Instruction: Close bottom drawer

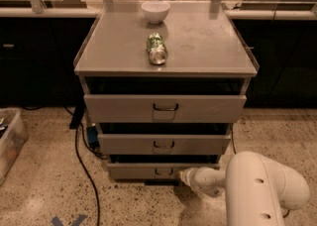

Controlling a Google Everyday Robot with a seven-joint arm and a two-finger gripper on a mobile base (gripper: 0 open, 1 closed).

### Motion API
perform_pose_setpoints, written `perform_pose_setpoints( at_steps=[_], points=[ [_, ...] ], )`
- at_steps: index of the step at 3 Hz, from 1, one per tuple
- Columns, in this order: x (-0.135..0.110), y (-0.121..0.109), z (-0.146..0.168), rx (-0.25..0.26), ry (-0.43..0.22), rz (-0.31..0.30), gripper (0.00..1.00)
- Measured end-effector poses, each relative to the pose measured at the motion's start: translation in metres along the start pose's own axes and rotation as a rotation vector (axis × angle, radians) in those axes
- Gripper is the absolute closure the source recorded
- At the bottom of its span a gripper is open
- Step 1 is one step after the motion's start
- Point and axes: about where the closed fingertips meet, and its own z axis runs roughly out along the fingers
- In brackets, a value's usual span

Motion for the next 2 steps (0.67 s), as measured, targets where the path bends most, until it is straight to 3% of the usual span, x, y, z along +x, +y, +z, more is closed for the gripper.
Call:
perform_pose_setpoints(
  at_steps=[1, 2],
  points=[
    [-0.0227, -0.0228, 0.0067, 0.017, -0.015, 0.032, 1.0],
    [-0.0205, -0.0223, 0.0049, 0.018, -0.015, 0.033, 1.0]
  ],
)
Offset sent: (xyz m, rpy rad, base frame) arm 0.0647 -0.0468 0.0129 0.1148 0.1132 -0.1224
